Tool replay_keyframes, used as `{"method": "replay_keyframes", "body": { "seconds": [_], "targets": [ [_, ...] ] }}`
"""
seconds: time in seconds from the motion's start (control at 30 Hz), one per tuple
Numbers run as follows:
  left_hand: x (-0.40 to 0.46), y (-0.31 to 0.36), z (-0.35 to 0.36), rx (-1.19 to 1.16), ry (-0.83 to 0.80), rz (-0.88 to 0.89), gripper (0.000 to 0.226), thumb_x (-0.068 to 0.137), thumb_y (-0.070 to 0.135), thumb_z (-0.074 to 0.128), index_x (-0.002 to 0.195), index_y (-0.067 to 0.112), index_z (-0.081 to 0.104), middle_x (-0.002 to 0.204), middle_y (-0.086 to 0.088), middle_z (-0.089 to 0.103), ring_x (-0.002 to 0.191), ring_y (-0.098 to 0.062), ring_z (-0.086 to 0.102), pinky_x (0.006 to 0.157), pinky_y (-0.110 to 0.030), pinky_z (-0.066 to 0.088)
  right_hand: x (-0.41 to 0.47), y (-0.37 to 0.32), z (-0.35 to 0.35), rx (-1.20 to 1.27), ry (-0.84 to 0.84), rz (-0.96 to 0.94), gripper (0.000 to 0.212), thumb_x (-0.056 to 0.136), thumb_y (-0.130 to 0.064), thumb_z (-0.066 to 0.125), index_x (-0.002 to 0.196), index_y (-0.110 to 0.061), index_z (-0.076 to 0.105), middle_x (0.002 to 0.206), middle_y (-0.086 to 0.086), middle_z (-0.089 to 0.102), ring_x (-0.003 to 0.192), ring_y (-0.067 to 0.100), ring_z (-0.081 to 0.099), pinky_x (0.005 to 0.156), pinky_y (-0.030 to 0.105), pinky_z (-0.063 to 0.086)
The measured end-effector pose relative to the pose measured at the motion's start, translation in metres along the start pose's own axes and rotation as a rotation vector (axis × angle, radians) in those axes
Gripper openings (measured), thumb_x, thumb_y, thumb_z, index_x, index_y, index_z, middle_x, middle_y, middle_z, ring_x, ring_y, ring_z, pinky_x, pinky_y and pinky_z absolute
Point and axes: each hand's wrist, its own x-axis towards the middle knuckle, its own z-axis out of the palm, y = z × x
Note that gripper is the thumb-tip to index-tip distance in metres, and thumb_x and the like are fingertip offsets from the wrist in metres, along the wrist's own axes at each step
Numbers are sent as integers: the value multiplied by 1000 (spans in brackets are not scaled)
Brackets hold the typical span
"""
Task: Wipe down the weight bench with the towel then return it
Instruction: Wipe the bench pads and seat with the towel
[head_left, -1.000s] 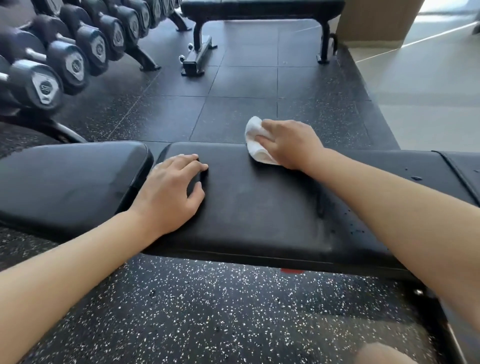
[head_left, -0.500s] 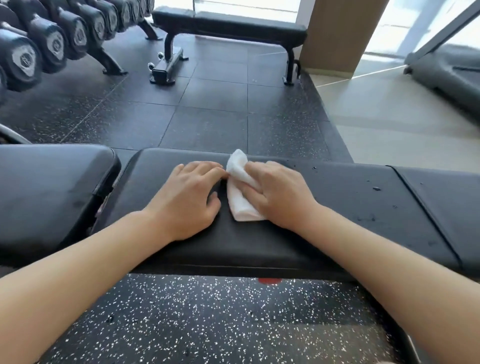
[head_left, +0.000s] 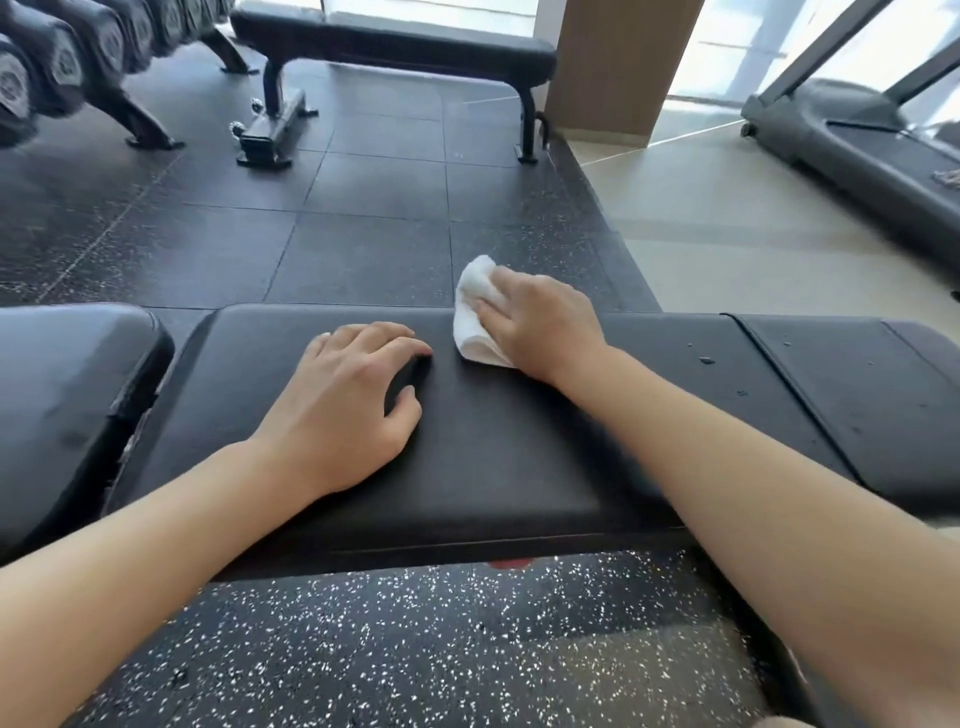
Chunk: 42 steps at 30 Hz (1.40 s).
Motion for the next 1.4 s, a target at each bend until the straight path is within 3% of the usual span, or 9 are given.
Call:
{"method": "replay_keyframes", "body": {
  "seconds": [0.13,0.3,0.43,0.57,0.77,0.9,1.13,1.3,1.4],
  "targets": [
    [8,-25,-18,-105,-55,24,33,84,30,54,114,28,67,129,13,65,125,-19,56,110,-43,42,-26,-52,10,-46,66,-170,53,100,-47,47,148,-25,42,111,1,71,104,32,65,78,42,50],
    [5,-44,-27,-21,29,12,28,83,31,54,110,26,63,121,9,66,115,-20,58,105,-40,44,-55,-38,3,19,-66,-391,16,104,-42,47,106,-26,52,104,9,64,98,28,60,68,36,42],
    [7,-42,-24,-15,44,5,31,84,31,56,113,24,65,123,8,66,118,-21,58,108,-39,44,10,42,-15,-172,-70,87,52,98,-51,23,123,-22,59,118,21,62,110,39,63,86,46,51],
    [7,-45,-24,-10,47,4,32,84,34,55,113,25,64,125,7,66,118,-22,57,110,-40,42,19,34,-15,-109,-79,280,24,96,-44,45,108,-30,60,117,10,70,109,35,63,87,41,46],
    [9,-44,-24,-8,34,-6,42,83,40,48,117,22,64,126,4,65,117,-25,57,107,-38,42,-41,-74,8,-134,115,-206,58,99,-45,48,151,-21,37,106,0,70,97,30,66,69,40,50],
    [7,-47,-24,-40,41,-8,38,88,32,49,121,24,64,131,9,63,122,-19,53,108,-34,38,-67,-61,-5,73,-53,-508,25,102,-45,52,117,-25,58,97,-8,63,89,22,57,62,33,38],
    [7,-48,-24,-31,28,-25,33,88,25,50,118,28,63,131,12,61,124,-18,51,111,-31,34,15,60,-18,-195,-34,283,33,99,-47,41,114,-23,58,110,12,70,105,37,64,79,40,45],
    [10,-50,-22,-20,18,-23,34,86,24,49,117,30,62,130,9,61,122,-21,52,111,-38,37,-42,-50,-3,-257,95,-140,59,96,-39,48,149,-18,37,100,5,71,92,34,69,70,42,55],
    [10,-51,-22,-40,22,-21,36,85,22,49,117,27,64,128,7,62,119,-23,53,109,-41,39,-106,-94,-1,-127,78,-551,48,94,-31,58,138,-16,47,90,-3,61,74,25,57,56,36,45]
  ]
}}
